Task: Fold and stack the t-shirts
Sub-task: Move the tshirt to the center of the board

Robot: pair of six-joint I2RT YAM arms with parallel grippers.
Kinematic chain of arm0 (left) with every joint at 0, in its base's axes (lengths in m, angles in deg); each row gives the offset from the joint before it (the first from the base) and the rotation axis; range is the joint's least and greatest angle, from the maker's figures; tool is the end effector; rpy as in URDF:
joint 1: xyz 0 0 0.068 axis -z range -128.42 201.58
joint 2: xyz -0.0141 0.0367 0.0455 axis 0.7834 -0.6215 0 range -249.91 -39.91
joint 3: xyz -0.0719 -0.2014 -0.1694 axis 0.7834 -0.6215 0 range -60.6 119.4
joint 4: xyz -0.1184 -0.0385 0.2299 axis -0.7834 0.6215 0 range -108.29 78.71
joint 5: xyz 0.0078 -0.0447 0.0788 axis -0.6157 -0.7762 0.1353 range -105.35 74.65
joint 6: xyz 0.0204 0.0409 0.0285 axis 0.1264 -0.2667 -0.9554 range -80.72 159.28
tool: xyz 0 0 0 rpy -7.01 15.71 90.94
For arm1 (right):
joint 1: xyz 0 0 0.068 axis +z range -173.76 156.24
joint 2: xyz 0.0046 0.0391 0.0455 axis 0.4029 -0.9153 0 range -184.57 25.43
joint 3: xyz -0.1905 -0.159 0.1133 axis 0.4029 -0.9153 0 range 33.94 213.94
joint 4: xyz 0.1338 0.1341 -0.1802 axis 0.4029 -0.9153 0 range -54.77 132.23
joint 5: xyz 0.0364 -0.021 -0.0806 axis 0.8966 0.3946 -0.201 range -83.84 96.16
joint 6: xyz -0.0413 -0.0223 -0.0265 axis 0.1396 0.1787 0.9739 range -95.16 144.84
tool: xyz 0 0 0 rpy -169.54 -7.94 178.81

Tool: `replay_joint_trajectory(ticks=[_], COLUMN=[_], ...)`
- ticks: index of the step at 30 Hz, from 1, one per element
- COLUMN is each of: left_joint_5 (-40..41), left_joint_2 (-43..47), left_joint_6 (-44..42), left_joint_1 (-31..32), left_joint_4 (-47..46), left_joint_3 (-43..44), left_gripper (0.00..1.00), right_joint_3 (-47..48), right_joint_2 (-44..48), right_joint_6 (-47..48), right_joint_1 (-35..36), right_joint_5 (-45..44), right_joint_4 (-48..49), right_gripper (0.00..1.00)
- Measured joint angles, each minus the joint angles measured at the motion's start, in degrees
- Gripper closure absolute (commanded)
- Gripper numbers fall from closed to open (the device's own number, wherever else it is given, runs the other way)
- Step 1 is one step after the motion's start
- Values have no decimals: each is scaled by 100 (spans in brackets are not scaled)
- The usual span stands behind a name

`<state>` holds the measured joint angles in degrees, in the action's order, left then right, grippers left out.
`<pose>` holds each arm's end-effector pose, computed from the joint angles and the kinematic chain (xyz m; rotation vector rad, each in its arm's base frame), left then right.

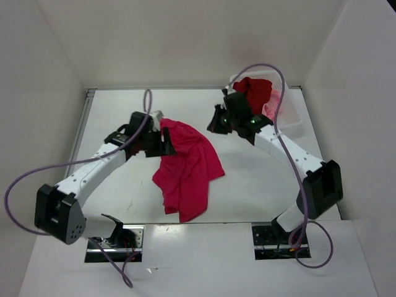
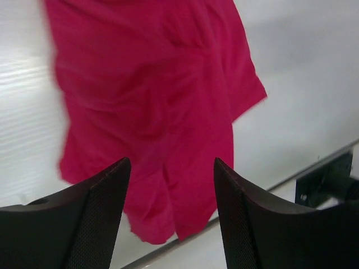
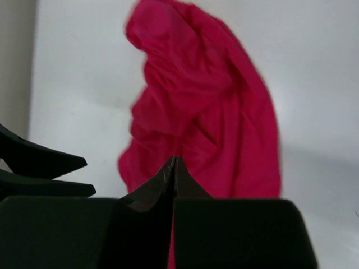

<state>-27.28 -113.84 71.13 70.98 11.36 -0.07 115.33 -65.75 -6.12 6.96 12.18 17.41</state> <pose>0.2604 -0.0996 0.2946 -0.1520 2.4000 -0.6775 0.3135 0.1908 0.3329 -0.0576 2.2635 0.7114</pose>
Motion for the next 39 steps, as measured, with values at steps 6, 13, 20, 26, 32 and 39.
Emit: replay_joint_trajectory(ticks=[6, 13, 20, 26, 32, 39], left_joint_5=[26, 723, 1235, 1399, 1436, 1596], left_joint_2=[-1163, -2280, -2905, -3272, -3499, -3578], left_joint_6=[-4, -190, -435, -573, -654, -787], left_joint_1=[1150, 1515, 1729, 1707, 1716, 1729], left_joint_4=[-245, -485, -741, -782, -846, -881], left_joint_3=[114, 964, 1054, 1084, 1246, 1309], left_gripper=[25, 24, 27, 28, 42, 68], right_joint_3=[-2031, -2728, -3316, -3613, -3644, -3694], right_joint_2=[848, 927, 1172, 1137, 837, 455], right_joint_6=[-120, -597, -1239, -1504, -1663, -1766], right_joint_1=[0, 0, 0, 0, 0, -24], right_joint_5=[-555, -780, -774, -730, -691, -669], right_joint_4=[122, 293, 535, 627, 857, 1067], right_gripper=[82, 61, 57, 54, 52, 54])
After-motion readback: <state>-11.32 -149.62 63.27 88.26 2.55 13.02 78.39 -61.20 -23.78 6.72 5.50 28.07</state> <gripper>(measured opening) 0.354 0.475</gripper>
